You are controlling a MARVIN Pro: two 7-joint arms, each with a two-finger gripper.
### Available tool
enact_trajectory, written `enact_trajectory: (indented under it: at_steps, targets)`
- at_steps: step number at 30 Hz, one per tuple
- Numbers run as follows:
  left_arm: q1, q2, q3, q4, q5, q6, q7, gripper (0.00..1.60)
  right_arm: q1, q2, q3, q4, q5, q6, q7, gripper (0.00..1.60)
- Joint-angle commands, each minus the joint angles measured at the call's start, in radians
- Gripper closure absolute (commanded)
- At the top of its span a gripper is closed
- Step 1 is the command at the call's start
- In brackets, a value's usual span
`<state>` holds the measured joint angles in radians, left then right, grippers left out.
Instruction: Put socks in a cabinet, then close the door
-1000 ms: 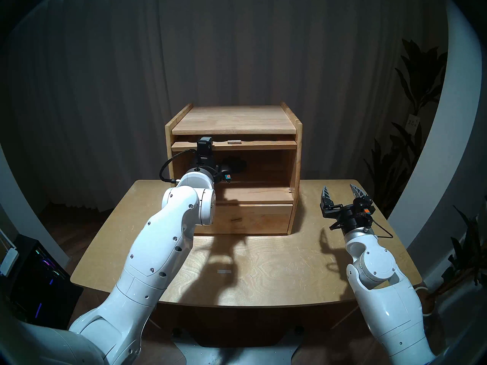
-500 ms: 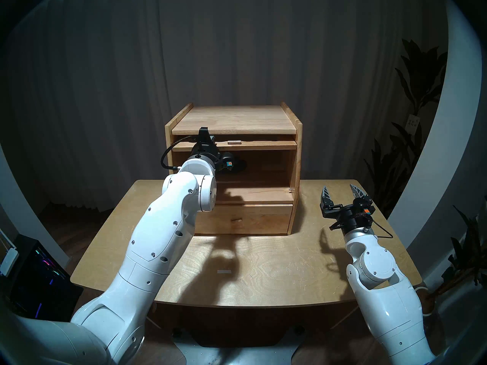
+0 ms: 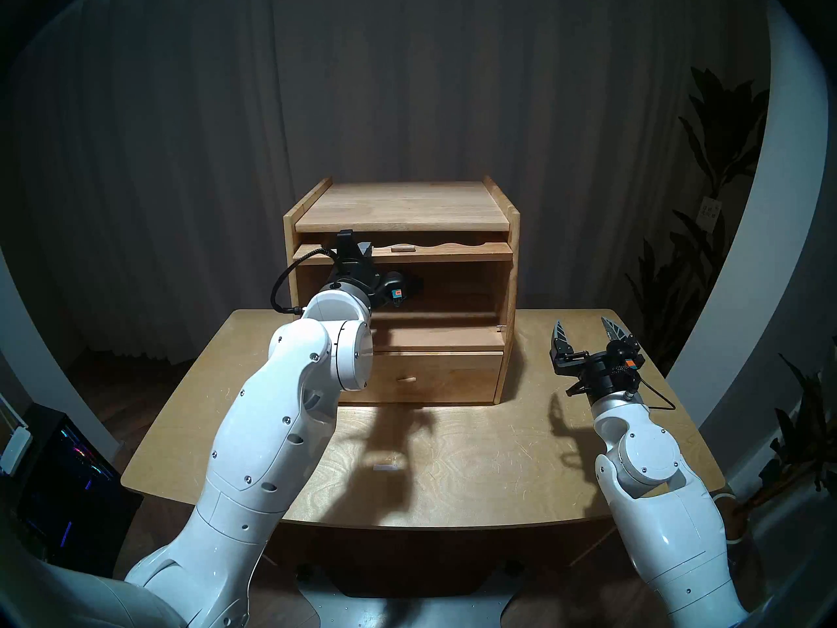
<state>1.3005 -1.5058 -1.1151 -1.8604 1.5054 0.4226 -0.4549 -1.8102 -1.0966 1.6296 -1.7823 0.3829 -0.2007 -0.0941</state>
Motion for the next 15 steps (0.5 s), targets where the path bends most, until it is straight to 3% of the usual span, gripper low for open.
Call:
enact_trajectory:
  at_steps: [1, 5, 6, 11, 15]
  targets:
    - [0.019, -0.015, 0.015, 0.049, 0.063, 0.06, 0.124, 1.6, 0.003, 0.0, 0.006, -0.023, 0.001, -0.01, 0.0, 0.0]
    - [-0.011, -0.033, 0.011, 0.125, 0.098, 0.1, 0.203, 1.6, 0.004, -0.001, 0.006, -0.022, 0.001, -0.01, 0.0, 0.0]
    - [-0.016, -0.016, 0.023, 0.134, 0.131, 0.102, 0.193, 1.6, 0.004, -0.001, 0.006, -0.022, 0.001, -0.01, 0.0, 0.0]
    - [-0.01, 0.015, 0.06, 0.208, 0.245, 0.146, 0.303, 1.6, 0.004, -0.001, 0.006, -0.021, 0.001, -0.01, 0.0, 0.0]
    - [0.036, 0.008, 0.098, 0.158, 0.276, 0.158, 0.277, 1.6, 0.003, -0.001, 0.006, -0.023, 0.001, -0.01, 0.0, 0.0]
